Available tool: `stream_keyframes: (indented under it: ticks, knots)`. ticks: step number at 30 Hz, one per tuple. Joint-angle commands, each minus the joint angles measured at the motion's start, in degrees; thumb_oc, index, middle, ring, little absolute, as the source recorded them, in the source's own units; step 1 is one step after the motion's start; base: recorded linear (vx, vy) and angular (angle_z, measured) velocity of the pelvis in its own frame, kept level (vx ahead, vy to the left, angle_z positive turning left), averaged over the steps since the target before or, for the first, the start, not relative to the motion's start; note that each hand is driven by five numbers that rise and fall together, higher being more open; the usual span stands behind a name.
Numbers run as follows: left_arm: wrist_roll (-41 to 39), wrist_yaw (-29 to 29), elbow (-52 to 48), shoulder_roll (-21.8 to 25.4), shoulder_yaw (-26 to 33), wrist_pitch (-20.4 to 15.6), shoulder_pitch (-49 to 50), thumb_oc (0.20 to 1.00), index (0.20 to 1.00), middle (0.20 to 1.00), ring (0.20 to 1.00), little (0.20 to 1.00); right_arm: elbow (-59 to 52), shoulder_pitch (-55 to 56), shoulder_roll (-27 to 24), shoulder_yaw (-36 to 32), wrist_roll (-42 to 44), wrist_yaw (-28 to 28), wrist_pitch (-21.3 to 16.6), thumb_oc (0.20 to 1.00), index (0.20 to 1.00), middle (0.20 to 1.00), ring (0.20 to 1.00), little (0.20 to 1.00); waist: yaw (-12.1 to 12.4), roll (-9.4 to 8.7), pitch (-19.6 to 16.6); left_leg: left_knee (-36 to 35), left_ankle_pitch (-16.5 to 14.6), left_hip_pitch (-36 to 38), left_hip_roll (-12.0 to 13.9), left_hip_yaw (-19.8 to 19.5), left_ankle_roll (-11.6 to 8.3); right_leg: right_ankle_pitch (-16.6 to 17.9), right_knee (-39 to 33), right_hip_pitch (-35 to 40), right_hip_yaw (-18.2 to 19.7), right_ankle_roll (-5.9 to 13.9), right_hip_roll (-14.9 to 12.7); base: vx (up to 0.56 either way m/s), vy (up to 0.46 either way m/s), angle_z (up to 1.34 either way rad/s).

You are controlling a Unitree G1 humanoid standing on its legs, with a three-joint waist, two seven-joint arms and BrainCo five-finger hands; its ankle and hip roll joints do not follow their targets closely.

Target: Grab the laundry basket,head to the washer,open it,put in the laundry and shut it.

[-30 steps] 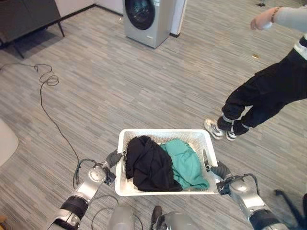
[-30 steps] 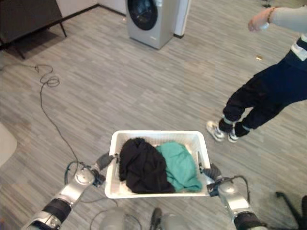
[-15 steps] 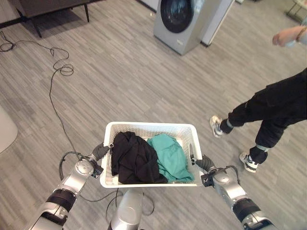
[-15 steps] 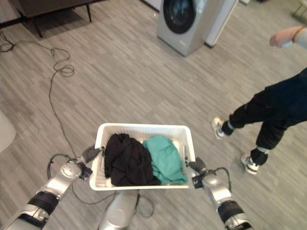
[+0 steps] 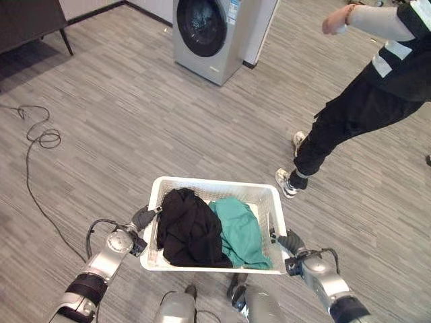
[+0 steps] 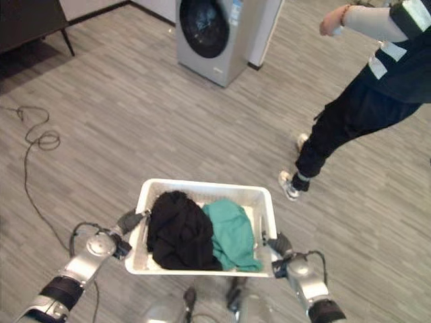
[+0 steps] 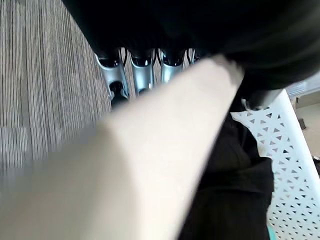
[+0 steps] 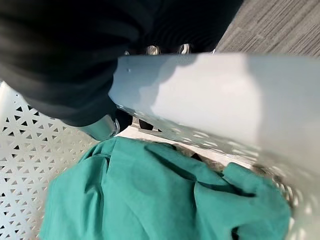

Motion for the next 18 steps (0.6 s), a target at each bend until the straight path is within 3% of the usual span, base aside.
stream_keyframes:
  ticks: [1,5,7,8,9,10,11,12,15,16,17,18]
  knots:
    - [0.1,2.0,-1.0,4.1,2.7,-3.2,-0.1,0.200,0.200,0.200,0.200,0.200,-3.8,-3.1,-2.5,-5.7,5.4,3.6,-6.6,0.200,0.200,0.200,0.200,0.200,0.0,0.82,-3.8,1.4,-3.7,2.3,9.0,2.8,-1.81,4.7,-1.4,1.5,0.3,4.23,-3.5,0.71,-0.153,0.65]
    - [1.0,1.8,0.2,3.3,2.1,-3.5,-0.3,0.200,0.200,0.200,0.200,0.200,-4.0,-1.8,-3.0,-6.2,5.7,4.5,-6.2,0.200,0.200,0.200,0.200,0.200,-2.3,0.51,-4.9,1.3,-5.8,6.8,10.3,0.8,-2.99,6.1,-0.8,2.3,2.4,4.77,-2.7,0.42,-0.145,0.46]
    - [1.5,1.9,0.7,2.6,2.2,-3.8,0.3,0.200,0.200,0.200,0.200,0.200,-3.6,-1.3,-3.6,-5.8,5.9,4.9,-6.2,0.200,0.200,0.200,0.200,0.200,-3.2,0.42,-6.7,2.0,-4.2,9.3,12.8,0.5,-4.13,7.8,1.1,3.3,3.3,4.45,-1.1,0.57,-0.341,0.70]
    - [1.0,1.8,0.9,2.5,2.4,-3.9,1.0,0.200,0.200,0.200,0.200,0.200,-2.5,-1.8,-3.9,-4.9,6.5,5.1,-6.1,0.200,0.200,0.200,0.200,0.200,-3.3,0.81,-7.4,8.5,2.5,7.7,15.8,0.4,-5.27,6.7,2.9,4.6,3.0,3.04,1.4,0.44,-0.317,0.88]
    - [1.0,1.8,0.9,2.5,2.4,-3.9,1.0,0.200,0.200,0.200,0.200,0.200,-2.5,-1.8,-3.9,-4.9,6.6,5.1,-6.2,0.200,0.200,0.200,0.200,0.200,-3.4,0.91,-7.5,8.8,2.3,7.4,15.9,0.2,-5.35,6.7,2.9,4.5,2.9,2.98,1.5,0.36,-0.364,0.64]
    - [0.0,1.3,0.5,2.8,2.4,-3.7,1.1,0.200,0.200,0.200,0.200,0.200,-2.2,-2.5,-4.8,-4.5,6.6,5.2,-6.1,0.200,0.200,0.200,0.200,0.200,-2.9,0.33,-7.0,16.7,6.3,3.3,16.5,-0.6,-4.91,5.6,3.6,6.0,2.9,1.37,2.7,0.24,-0.413,-0.28]
    - [-0.9,1.4,-0.3,3.4,3.3,-3.7,1.9,0.200,0.200,0.200,0.200,0.200,-3.1,-2.8,-5.8,-4.1,7.2,4.9,-6.5,0.200,0.200,0.200,0.200,0.200,-1.7,-0.84,-5.9,28.1,11.4,-2.4,16.7,-1.2,-3.54,3.6,4.2,8.4,3.3,-1.64,4.9,0.30,-0.521,-0.30]
    - [-1.5,1.5,-0.4,3.3,3.6,-3.8,2.0,0.200,0.200,0.200,0.200,0.200,-3.0,-3.0,-6.3,-4.0,7.6,4.6,-7.0,0.200,0.200,0.200,0.200,0.200,-0.9,-1.23,-5.2,32.7,11.9,-5.5,16.1,-2.3,-2.61,2.4,4.0,9.5,3.7,-2.88,5.9,0.22,-0.378,-0.35]
    - [-2.6,2.0,-1.0,3.4,4.6,-3.9,2.3,0.200,0.200,0.200,0.200,0.200,-3.0,-3.8,-6.8,-3.6,8.2,3.6,-7.3,0.200,0.200,0.200,0.200,0.200,0.2,-1.74,-4.0,35.2,11.8,-10.8,16.7,-1.0,-1.71,0.3,3.7,11.6,4.0,-4.28,7.5,0.14,-0.221,-0.32]
    - [-2.7,2.1,-1.0,3.2,4.6,-3.8,2.3,0.200,0.200,0.200,0.200,0.200,-2.8,-3.8,-6.9,-3.8,8.1,3.1,-7.5,0.200,0.200,0.200,0.200,0.200,0.8,-2.27,-3.4,34.5,11.4,-13.6,16.8,0.1,-1.55,-0.5,3.3,12.7,3.7,-4.53,7.7,0.31,-0.202,-0.08]
    - [-2.8,2.1,-1.1,3.0,5.0,-4.0,2.3,0.200,0.200,0.200,0.200,0.200,-2.7,-3.7,-7.1,-4.1,7.7,2.4,-7.8,0.200,0.200,0.200,0.200,0.200,1.8,-2.03,-2.8,29.1,8.8,-17.4,16.2,2.9,-1.84,-2.2,2.5,14.7,3.4,-4.46,8.5,0.34,-0.097,0.06]
    - [-2.7,2.1,-0.9,2.7,4.8,-4.1,2.4,0.200,0.200,0.200,0.200,0.200,-2.7,-3.6,-7.1,-4.1,7.5,2.4,-8.0,0.200,0.200,0.200,0.200,0.200,2.2,-1.72,-2.9,25.0,8.5,-17.7,15.8,3.8,-2.33,-2.9,2.2,15.3,3.1,-4.21,8.8,0.28,-0.021,0.02]
